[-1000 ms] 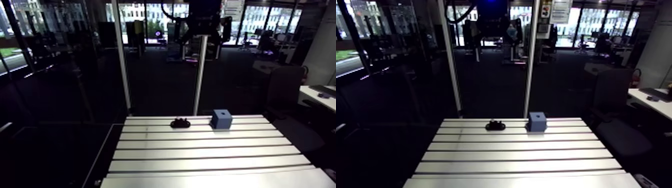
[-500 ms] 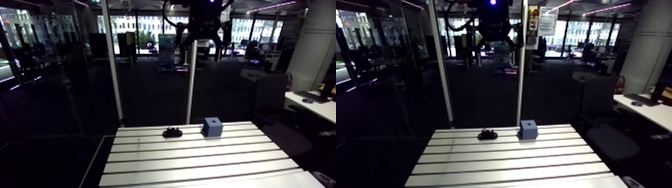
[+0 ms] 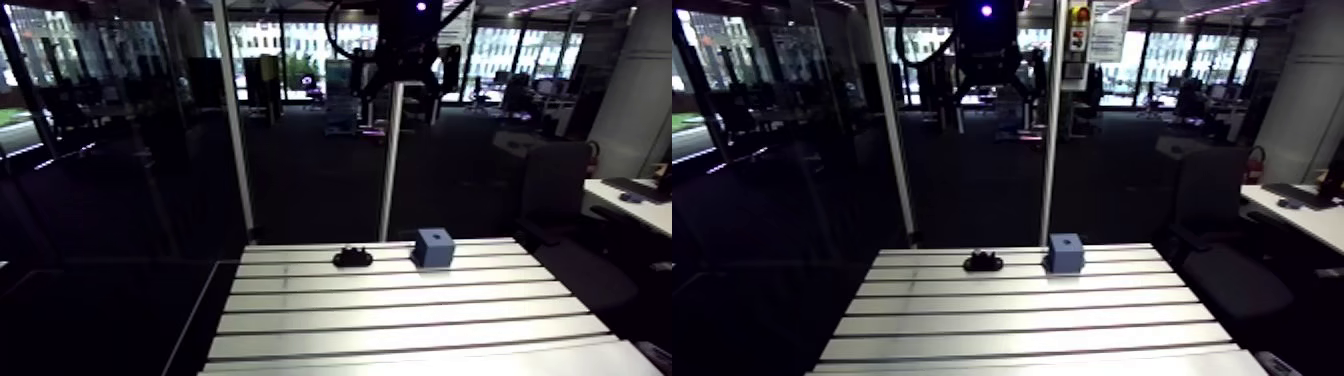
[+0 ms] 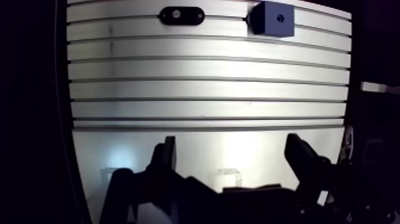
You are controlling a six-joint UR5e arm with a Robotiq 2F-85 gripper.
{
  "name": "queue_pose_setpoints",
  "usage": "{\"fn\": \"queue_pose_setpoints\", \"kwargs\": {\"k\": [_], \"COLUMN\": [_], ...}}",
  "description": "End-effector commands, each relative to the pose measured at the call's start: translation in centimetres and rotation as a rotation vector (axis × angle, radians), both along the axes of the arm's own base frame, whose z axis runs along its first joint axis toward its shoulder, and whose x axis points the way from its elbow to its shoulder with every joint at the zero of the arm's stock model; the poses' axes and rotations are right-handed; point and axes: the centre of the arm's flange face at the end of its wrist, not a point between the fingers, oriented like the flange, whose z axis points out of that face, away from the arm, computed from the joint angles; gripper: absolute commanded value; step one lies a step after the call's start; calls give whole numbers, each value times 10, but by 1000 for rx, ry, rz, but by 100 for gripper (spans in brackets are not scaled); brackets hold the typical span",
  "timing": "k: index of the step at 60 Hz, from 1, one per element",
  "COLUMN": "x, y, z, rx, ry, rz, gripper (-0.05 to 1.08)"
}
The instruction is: Pick up the M10 bolt and insert it into the hex recess until seated.
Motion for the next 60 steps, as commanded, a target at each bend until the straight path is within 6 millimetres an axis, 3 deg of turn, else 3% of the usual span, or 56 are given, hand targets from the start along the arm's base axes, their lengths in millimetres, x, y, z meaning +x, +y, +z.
{"fn": "queue_pose_setpoints", "kwargs": {"k": [1,11,18,39,60], "x": [-26,-40,-50,-78,-95], "y": [-16,-18,-29,-38,-38], "z": [-34,-55,-70,-151,-187], "rx": [2,4,1,-5,-17], "ry": [8,30,60,97,145], "rz": [37,23,32,27,-42], "gripper": [1,1,1,1,1]}}
